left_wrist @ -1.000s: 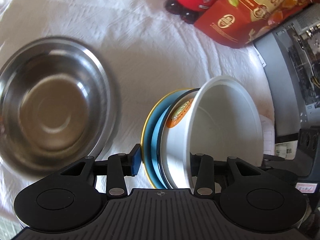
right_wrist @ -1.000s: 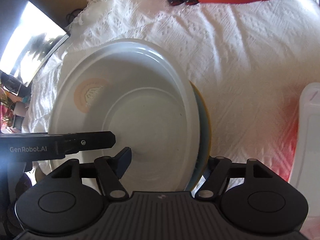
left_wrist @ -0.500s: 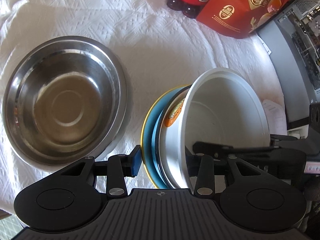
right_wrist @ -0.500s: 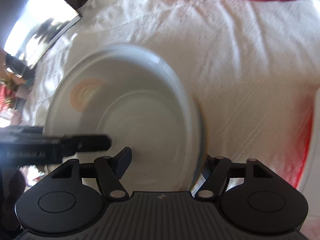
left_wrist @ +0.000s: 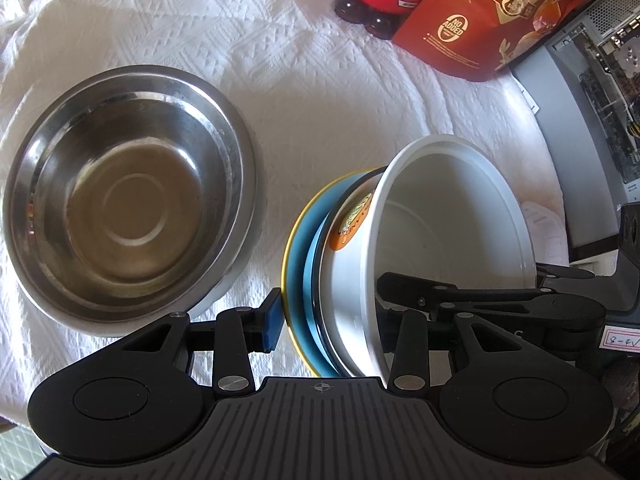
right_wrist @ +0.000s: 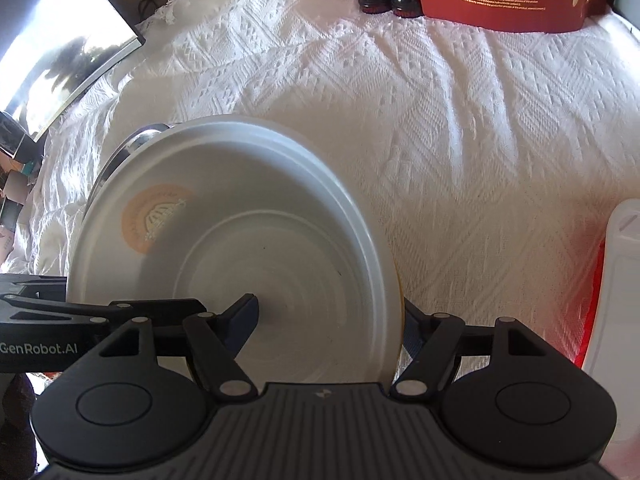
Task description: Organize plates and bowls
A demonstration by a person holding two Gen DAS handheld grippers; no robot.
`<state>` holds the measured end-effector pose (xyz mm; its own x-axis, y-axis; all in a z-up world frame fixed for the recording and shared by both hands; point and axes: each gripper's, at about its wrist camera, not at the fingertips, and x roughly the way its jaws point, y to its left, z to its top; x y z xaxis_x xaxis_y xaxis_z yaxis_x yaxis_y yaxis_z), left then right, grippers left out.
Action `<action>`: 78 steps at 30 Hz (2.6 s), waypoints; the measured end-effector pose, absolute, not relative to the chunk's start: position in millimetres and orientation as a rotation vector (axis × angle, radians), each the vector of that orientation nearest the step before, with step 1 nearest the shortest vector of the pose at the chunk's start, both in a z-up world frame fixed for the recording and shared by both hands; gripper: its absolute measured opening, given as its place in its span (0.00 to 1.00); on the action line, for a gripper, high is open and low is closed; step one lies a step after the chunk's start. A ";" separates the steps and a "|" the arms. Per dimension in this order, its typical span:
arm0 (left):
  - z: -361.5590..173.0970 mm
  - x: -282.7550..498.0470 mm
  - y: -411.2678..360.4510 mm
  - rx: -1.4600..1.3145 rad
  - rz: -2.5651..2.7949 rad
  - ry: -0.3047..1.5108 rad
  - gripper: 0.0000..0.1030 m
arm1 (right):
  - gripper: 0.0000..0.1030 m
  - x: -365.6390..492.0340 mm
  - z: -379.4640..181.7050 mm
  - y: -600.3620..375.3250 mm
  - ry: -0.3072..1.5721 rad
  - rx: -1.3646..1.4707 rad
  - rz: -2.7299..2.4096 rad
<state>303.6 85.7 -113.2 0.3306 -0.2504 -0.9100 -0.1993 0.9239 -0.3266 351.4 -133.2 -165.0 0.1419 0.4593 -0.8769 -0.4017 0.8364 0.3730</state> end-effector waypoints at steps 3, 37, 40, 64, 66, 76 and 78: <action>-112.7 303.0 84.9 -0.418 -0.032 1.243 0.41 | 0.70 348.9 -164.1 -132.5 1.271 0.044 0.621; -111.8 304.9 73.8 -0.373 -0.034 1.265 0.43 | 0.67 346.7 -172.4 -150.3 1.328 0.208 0.724; -113.1 305.2 75.5 -0.388 -0.042 1.266 0.44 | 0.67 345.1 -171.2 -153.0 1.344 0.234 0.726; -121.6 319.8 80.6 -0.441 -0.095 1.305 0.50 | 0.67 358.7 -178.0 -156.6 1.462 0.328 0.656; -120.4 320.3 77.9 -0.429 -0.092 1.304 0.50 | 0.67 358.1 -178.2 -157.4 1.466 0.337 0.652; -120.6 322.3 76.2 -0.423 -0.100 1.312 0.50 | 0.67 355.3 -178.8 -160.5 1.497 0.349 0.633; -120.0 322.6 76.6 -0.424 -0.103 1.312 0.50 | 0.66 355.3 -179.0 -160.6 1.502 0.350 0.629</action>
